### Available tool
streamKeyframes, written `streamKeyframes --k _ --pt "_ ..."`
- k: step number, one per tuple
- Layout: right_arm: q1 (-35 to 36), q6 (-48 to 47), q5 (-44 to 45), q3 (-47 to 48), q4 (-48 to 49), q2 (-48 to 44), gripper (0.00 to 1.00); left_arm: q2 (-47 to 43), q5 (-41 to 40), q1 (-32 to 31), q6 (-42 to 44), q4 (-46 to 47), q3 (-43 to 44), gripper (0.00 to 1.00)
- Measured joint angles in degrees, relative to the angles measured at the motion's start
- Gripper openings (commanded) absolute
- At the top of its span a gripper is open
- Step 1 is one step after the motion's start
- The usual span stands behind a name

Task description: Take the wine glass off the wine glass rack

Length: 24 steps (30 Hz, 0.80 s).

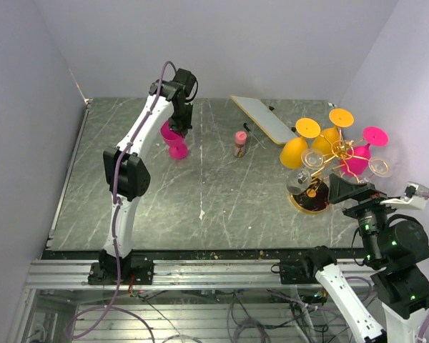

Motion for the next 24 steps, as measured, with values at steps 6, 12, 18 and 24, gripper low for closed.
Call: streamKeyframes --k 6,12,18,24 --pt "0.0 -0.4 0.1 -0.2 -0.1 0.0 1.0 0.3 0.0 0.2 0.9 0.1 -1.0 0.07" --pt "0.0 -0.4 -1.3 -0.2 -0.6 0.0 1.0 0.7 -0.9 0.2 1.5 0.2 -2.5 0.22" --pt "0.0 -1.2 -3.9 0.6 -2.6 1.1 1.0 0.7 -2.0 0.3 2.1 0.4 -3.0 0.25" --pt "0.3 -0.6 -4.9 2.6 -4.2 3.5 1.0 0.7 -2.4 0.3 2.1 2.3 -5.1 0.42"
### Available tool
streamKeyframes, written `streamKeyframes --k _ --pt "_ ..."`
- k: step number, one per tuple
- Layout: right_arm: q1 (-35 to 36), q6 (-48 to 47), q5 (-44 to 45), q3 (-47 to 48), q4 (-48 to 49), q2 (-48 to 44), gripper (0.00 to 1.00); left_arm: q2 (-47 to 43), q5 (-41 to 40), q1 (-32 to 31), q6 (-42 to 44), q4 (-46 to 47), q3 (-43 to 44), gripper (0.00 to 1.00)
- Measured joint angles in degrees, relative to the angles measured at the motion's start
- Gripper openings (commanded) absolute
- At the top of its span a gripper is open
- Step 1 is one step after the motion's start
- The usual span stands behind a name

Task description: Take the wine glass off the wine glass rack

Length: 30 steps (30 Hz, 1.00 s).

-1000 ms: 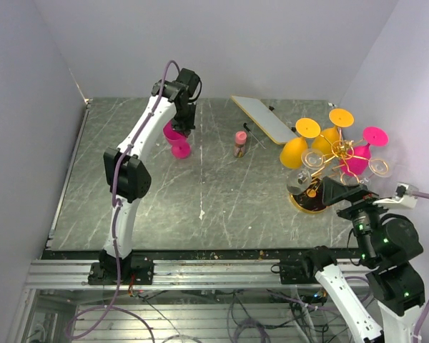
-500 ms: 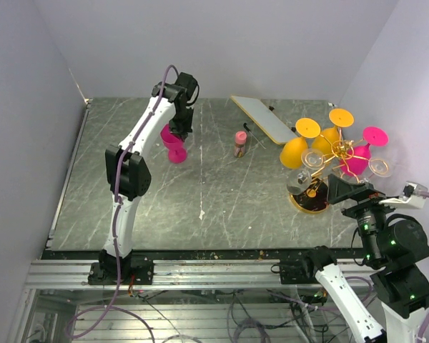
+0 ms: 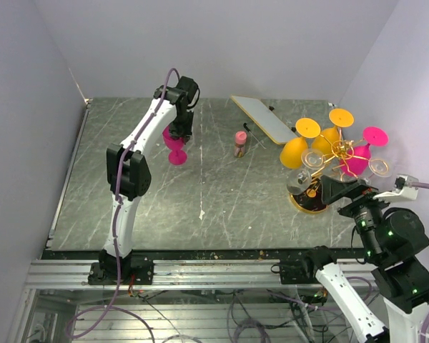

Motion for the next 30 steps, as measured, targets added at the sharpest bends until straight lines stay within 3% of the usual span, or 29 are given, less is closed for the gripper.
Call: streamKeyframes --k 6,10,13,20,30 --pt "0.0 2.3 4.9 0.0 -0.5 1.1 1.0 -1.8 -0.7 0.0 -0.4 1.5 -1.6 0.6" --pt "0.0 2.3 9.5 0.0 0.9 1.0 1.0 -5.9 -1.3 0.0 -0.6 2.5 -2.0 0.84" --pt "0.0 2.1 11.4 0.2 1.9 1.5 1.0 -9.6 -1.8 0.0 -0.9 3.3 -2.0 0.92" --pt "0.0 1.9 10.3 2.1 2.9 6.7 1.0 -18.7 -2.8 0.0 -1.7 6.4 -4.4 1.0" --pt "0.0 2.0 8.4 6.4 -0.6 10.8 1.0 -39.9 5.1 0.0 -5.2 21.7 -23.4 0.98"
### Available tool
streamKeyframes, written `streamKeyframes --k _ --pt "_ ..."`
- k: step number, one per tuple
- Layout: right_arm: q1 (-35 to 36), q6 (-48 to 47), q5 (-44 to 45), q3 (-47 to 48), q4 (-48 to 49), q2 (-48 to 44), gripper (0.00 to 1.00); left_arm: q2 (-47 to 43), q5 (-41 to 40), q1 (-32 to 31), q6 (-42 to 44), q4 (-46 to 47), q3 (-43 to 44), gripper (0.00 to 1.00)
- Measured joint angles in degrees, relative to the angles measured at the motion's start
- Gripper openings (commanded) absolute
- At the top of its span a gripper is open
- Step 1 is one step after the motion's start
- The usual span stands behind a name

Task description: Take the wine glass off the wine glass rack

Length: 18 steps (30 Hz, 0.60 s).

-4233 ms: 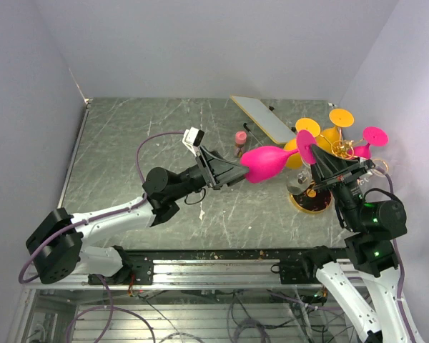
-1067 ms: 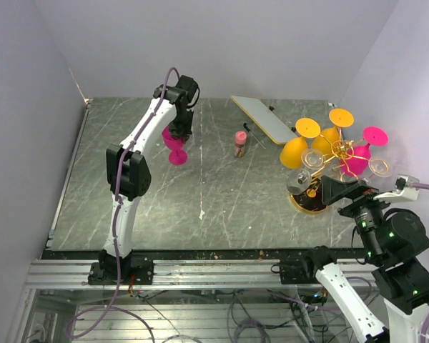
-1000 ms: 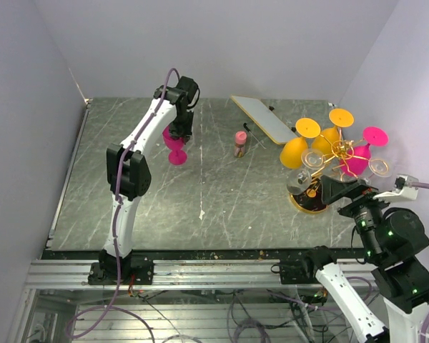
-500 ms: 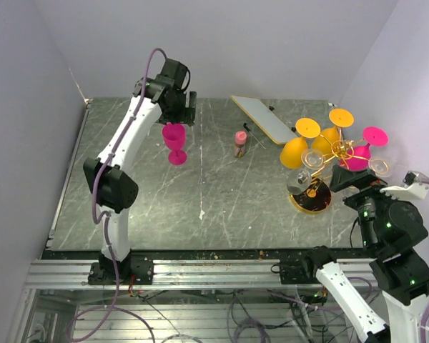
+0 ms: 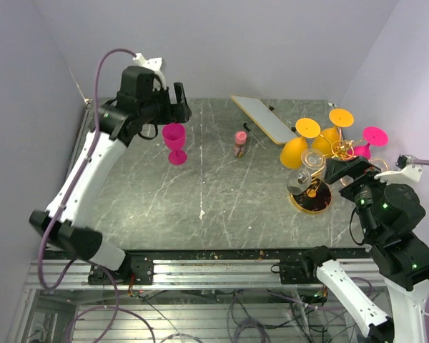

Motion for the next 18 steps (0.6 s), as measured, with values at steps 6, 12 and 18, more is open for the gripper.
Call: streamKeyframes --k 6,12,18 --pt "0.0 2.0 1.6 2.1 -1.3 4.0 1.0 -13.3 7.3 0.0 -2.5 18.2 -18.0 0.98" --pt "0.0 9.4 6.6 7.5 -9.3 10.0 1.0 -16.7 12.0 0.0 -5.1 32.3 -28.0 1.0" --pt "0.0 18.6 10.1 9.1 -16.3 11.1 0.99 -20.0 15.6 0.0 -6.1 40.7 -35.6 1.0"
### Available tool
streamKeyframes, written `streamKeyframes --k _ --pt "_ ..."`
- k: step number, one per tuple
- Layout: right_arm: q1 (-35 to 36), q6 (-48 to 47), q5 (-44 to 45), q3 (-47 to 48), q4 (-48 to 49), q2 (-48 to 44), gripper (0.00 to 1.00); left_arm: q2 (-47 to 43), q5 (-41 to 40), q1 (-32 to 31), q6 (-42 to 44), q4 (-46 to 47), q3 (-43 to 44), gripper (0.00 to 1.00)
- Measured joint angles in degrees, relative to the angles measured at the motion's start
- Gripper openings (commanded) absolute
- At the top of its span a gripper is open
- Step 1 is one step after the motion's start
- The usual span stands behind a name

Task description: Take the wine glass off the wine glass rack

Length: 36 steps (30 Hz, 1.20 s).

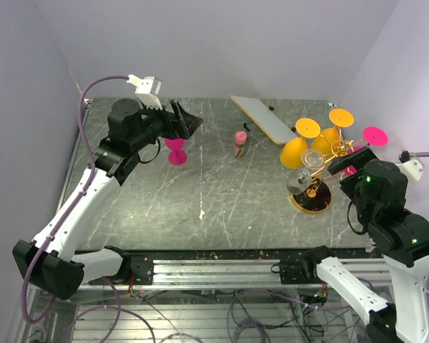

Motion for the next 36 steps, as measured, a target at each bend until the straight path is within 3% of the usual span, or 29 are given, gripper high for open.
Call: streamKeyframes --k 6,12,21,31,36 --pt "0.0 2.1 1.0 1.1 -0.9 1.1 0.96 -5.0 0.7 -0.6 4.0 2.4 -1.6 1.0" --pt "0.0 -4.2 -2.7 2.1 5.2 3.3 0.89 -9.6 0.7 -0.8 8.2 2.6 -3.5 1.0" --pt "0.0 -16.1 -11.9 2.2 9.7 8.1 0.86 -10.3 0.8 -0.8 11.0 1.9 -4.7 0.99" --pt "0.0 -20.0 -11.3 0.7 9.6 10.6 0.79 -9.9 1.4 -0.8 11.2 1.9 -5.1 0.97" --pt "0.0 -14.4 -9.4 -2.6 10.9 8.7 0.64 -9.9 1.3 -0.8 11.4 1.9 -5.1 0.96"
